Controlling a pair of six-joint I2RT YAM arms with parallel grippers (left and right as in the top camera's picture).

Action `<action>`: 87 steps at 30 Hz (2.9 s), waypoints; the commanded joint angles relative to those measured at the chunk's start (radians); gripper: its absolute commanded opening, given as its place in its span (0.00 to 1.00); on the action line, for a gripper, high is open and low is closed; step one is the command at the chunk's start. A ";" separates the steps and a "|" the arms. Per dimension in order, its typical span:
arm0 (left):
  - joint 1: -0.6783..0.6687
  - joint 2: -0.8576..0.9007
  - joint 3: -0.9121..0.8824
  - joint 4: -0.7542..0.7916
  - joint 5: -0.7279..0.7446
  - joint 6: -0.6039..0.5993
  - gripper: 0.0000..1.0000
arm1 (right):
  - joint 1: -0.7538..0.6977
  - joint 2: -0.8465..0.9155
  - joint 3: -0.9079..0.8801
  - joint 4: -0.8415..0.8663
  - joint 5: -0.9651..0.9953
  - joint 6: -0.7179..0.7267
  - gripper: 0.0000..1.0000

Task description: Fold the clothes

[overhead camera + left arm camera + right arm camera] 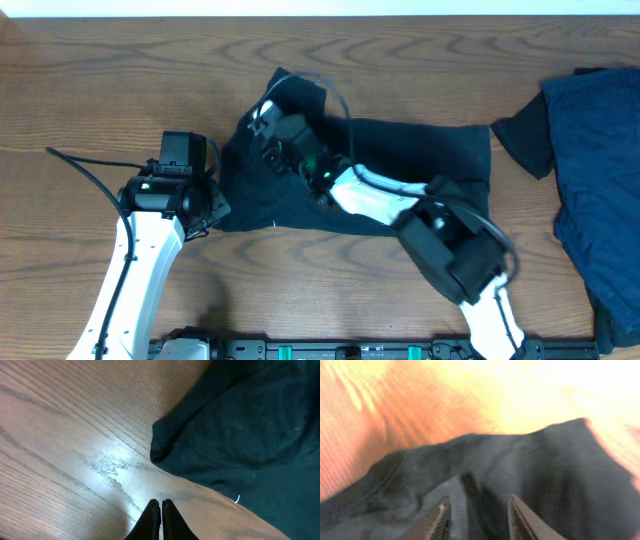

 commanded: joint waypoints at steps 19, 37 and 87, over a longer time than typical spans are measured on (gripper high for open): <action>-0.013 0.233 0.357 0.005 0.301 0.200 0.06 | -0.462 -0.695 0.008 -1.048 0.019 0.167 0.65; -0.114 0.905 1.098 0.055 0.144 0.314 0.06 | -0.718 -0.523 0.006 -1.228 -0.009 0.196 0.65; -0.075 1.014 1.000 -0.158 0.014 0.264 0.06 | -0.718 -0.431 0.006 -1.170 -0.030 0.099 0.81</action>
